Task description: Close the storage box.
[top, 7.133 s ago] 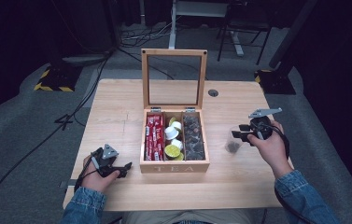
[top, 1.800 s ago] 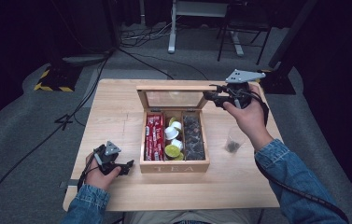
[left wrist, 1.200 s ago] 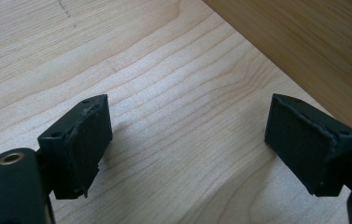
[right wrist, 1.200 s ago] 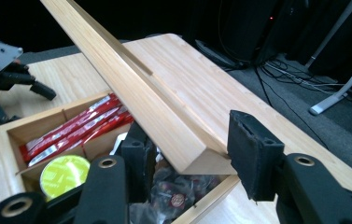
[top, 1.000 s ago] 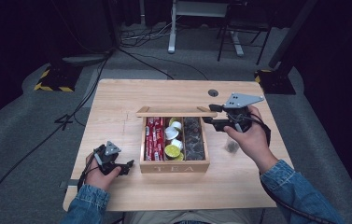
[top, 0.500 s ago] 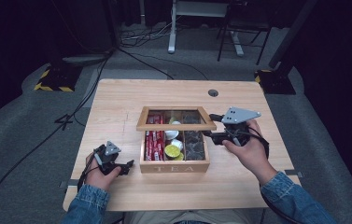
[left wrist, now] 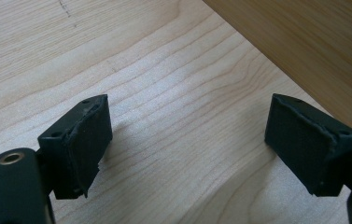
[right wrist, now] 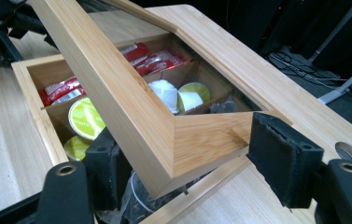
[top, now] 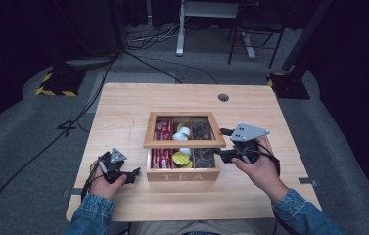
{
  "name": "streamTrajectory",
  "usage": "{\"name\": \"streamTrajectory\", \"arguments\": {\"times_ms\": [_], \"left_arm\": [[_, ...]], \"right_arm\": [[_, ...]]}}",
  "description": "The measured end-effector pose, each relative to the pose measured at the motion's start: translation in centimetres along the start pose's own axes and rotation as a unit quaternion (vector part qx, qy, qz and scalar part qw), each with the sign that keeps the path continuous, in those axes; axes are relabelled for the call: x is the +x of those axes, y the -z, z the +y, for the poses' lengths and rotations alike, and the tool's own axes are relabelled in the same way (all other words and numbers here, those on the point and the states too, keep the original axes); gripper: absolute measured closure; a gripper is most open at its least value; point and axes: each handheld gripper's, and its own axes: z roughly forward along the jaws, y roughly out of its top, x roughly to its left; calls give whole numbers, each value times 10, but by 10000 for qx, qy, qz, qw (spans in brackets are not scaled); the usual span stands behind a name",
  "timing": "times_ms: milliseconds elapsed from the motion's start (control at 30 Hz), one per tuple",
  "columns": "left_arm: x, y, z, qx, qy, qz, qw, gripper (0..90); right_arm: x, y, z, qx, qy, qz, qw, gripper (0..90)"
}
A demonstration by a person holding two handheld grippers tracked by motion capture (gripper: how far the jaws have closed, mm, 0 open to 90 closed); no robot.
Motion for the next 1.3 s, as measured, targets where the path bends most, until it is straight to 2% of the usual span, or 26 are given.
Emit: {"name": "streamTrajectory", "arguments": {"times_ms": [533,1300], "left_arm": [[0,0,0,4,3,4,10000,153],[0,0,0,2,2,5,10000,153]], "right_arm": [[12,-3,-20,174,42,61,9998,307],[25,-6,-44,445,-41,276,9986,295]]}}
